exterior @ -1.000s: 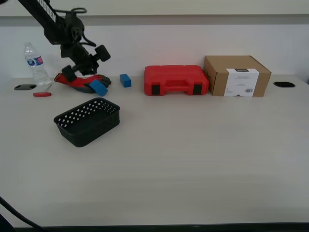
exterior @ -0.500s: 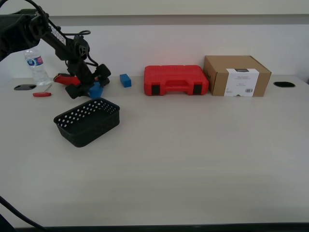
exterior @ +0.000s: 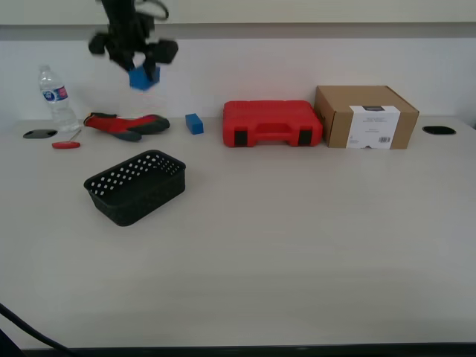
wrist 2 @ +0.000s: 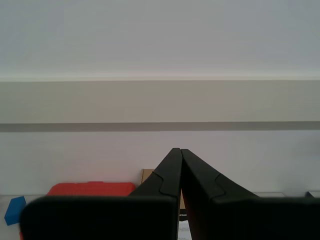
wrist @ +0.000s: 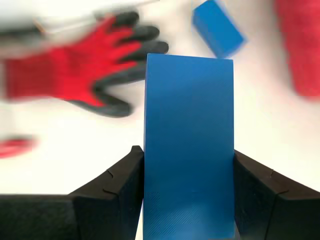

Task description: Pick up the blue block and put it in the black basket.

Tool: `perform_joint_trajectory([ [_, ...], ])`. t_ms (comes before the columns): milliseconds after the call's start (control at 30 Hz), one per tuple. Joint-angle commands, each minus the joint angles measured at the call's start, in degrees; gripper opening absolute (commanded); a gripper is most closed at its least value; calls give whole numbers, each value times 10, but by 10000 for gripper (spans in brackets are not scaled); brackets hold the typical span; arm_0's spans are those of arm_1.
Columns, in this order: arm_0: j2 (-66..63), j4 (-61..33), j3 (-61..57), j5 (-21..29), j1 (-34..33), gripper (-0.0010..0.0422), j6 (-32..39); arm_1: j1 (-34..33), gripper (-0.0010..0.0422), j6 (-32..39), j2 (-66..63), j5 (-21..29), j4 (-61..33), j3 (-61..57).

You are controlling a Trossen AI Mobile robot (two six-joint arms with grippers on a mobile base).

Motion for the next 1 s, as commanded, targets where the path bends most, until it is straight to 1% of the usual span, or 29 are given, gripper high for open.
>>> perform_joint_trajectory([
  [33,0,-2,1,0,0,0,0,-23,-2,28,-41,-22,-101,-13],
  [67,0,-2,1,0,0,0,0,-28,-2,28,-57,-22,-114,-46],
  [100,0,-2,1,0,0,0,0,-31,-2,29,-68,-32,-114,-82],
  [133,0,-2,1,0,0,0,0,-34,-2,28,-87,-44,-114,-133],
  [200,0,-2,1,0,0,0,0,-37,-2,31,-130,-56,-83,-265],
  [267,0,-4,1,0,0,0,0,-37,-2,12,-204,-49,40,-445],
  [300,0,-5,1,0,0,0,0,-37,-1,5,-249,-21,132,-536],
  [333,0,-5,1,0,0,0,0,-37,-2,0,-272,-9,173,-586],
  [367,0,-3,1,0,0,0,0,-37,-1,-4,-290,-6,192,-630],
  [433,0,-5,1,0,0,0,0,-37,0,-4,-290,-3,212,-671],
  [467,0,-5,1,0,0,0,0,-37,0,-3,-290,13,224,-678],
  [500,0,-4,1,0,0,0,0,-38,0,-3,-287,45,244,-683],
  [533,0,-4,1,0,0,0,0,-38,0,3,-284,59,251,-682],
  [600,0,-5,1,0,0,0,0,-38,4,24,-281,65,246,-680],
  [633,0,-5,1,0,0,0,0,-39,16,33,-281,64,234,-680],
  [667,0,-5,1,0,0,0,0,-38,33,34,-281,63,221,-680],
  [700,0,-5,1,0,0,0,0,-38,72,33,-281,47,214,-680],
  [767,0,-5,1,0,0,0,0,-38,170,30,-281,30,214,-680],
  [833,0,-5,1,0,0,0,0,-38,264,25,-281,25,209,-680],
  [867,0,-5,1,0,0,0,0,-38,300,20,-281,25,209,-680],
  [900,0,-5,1,0,0,0,0,-38,380,0,-281,11,210,-680],
  [933,0,-5,1,0,0,0,0,-38,411,-4,-281,-10,210,-678],
  [967,0,-5,1,0,0,0,0,-38,395,-3,-281,-24,209,-677],
  [1000,0,-5,1,0,0,0,0,-38,353,-5,-282,-20,205,-675],
])
